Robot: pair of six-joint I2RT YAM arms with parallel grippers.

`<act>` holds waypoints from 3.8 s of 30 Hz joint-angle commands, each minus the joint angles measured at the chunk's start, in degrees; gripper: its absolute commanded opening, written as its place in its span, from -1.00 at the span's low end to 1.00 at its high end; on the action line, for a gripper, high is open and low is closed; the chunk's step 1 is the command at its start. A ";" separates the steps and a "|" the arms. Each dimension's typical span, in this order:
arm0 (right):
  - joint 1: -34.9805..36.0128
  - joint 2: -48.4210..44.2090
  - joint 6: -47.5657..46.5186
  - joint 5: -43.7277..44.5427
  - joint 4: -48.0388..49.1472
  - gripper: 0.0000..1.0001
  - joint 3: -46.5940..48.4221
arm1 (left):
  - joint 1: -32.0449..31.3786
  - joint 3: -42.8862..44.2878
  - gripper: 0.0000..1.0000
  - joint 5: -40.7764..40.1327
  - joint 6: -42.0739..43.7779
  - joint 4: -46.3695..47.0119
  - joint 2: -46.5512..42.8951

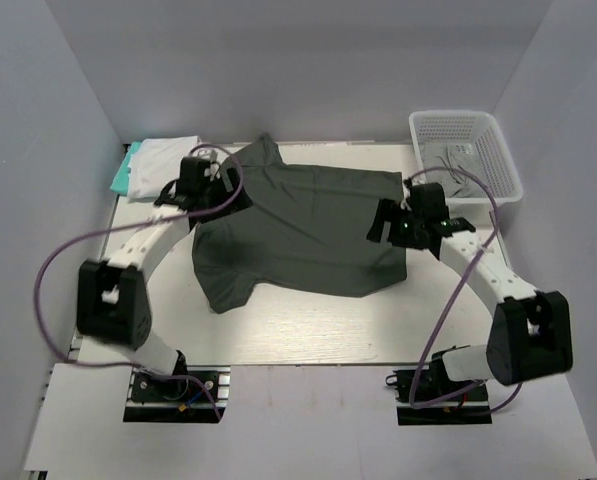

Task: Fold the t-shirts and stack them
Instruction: Flatten out the tshirt

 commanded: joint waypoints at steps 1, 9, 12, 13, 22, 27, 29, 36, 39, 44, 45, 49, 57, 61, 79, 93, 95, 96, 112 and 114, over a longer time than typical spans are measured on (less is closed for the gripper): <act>0.09 -6.62 4.33 -1.97 -3.98 0.81 -10.15 | 0.19 -17.92 1.00 -0.19 -5.94 2.14 -13.57; 0.09 -15.25 7.59 -4.86 -0.84 0.81 -25.27 | -0.43 -40.83 1.00 8.94 -13.49 -1.82 -36.00; 0.09 -13.59 8.91 -6.62 4.44 0.74 -27.83 | -0.43 -46.02 1.00 8.16 -15.35 -5.05 -40.06; 0.00 -11.58 9.43 -6.97 6.20 0.68 -28.00 | -0.43 -46.81 1.00 7.37 -15.35 -6.29 -40.06; 0.18 -2.07 8.38 -6.45 11.31 0.14 -24.14 | -0.43 -48.93 1.00 5.26 -17.11 -9.38 -38.66; 0.70 -0.66 9.26 -6.98 7.54 -1.00 -19.15 | -0.43 -45.60 1.00 3.50 -16.58 -9.38 -37.25; 1.23 -0.40 9.08 -5.93 3.87 -1.00 -15.90 | -0.43 -44.80 1.00 2.88 -15.98 -9.90 -36.73; 3.08 4.33 9.17 -4.61 -1.68 -1.00 -4.75 | -0.43 -43.22 1.00 2.36 -15.44 -9.38 -34.71; 3.78 9.16 8.65 -3.99 -4.76 -1.00 -1.65 | -0.43 -42.69 1.00 2.35 -15.44 -9.90 -34.01; 4.48 19.37 6.02 -0.30 -7.24 -1.00 11.43 | -0.43 -41.46 1.00 0.69 -14.91 -10.43 -33.47; 4.57 20.68 5.92 0.14 -8.10 -1.00 13.02 | -0.43 -40.85 1.00 0.68 -14.91 -10.95 -33.47; 5.80 30.60 3.99 3.03 -12.14 -0.88 24.53 | -0.43 -40.23 1.00 0.68 -14.91 -11.48 -33.47; 7.12 31.36 0.56 8.58 -14.19 0.00 30.11 | -0.43 -40.23 1.00 -0.90 -15.44 -13.24 -34.61; 6.94 24.75 -0.06 8.23 -11.28 0.23 22.81 | -0.43 -40.23 1.00 -0.90 -15.44 -13.24 -34.09; 5.28 27.37 -10.34 12.18 2.43 0.23 17.26 | 0.72 -40.67 0.69 -3.19 -17.11 -9.29 -32.42; 4.92 29.40 -9.38 7.18 5.33 -0.41 17.26 | 0.19 -42.34 -0.83 -2.49 -17.02 -6.21 -28.11; 4.92 29.57 -9.20 6.91 4.81 -0.85 17.78 | 0.19 -41.82 -1.00 -2.48 -16.24 -6.21 -28.11; 4.92 29.23 -8.68 7.08 4.11 -0.98 17.96 | 0.19 -41.29 -1.00 -3.01 -16.23 -6.73 -28.11; 4.84 10.77 3.19 11.03 -24.36 -1.00 11.72 | 0.19 -33.03 -1.00 -4.59 -17.99 -27.28 -37.43; 5.01 7.09 3.89 12.70 -29.72 -1.00 9.88 | 0.19 -30.74 -1.00 -3.89 -17.99 -29.40 -37.95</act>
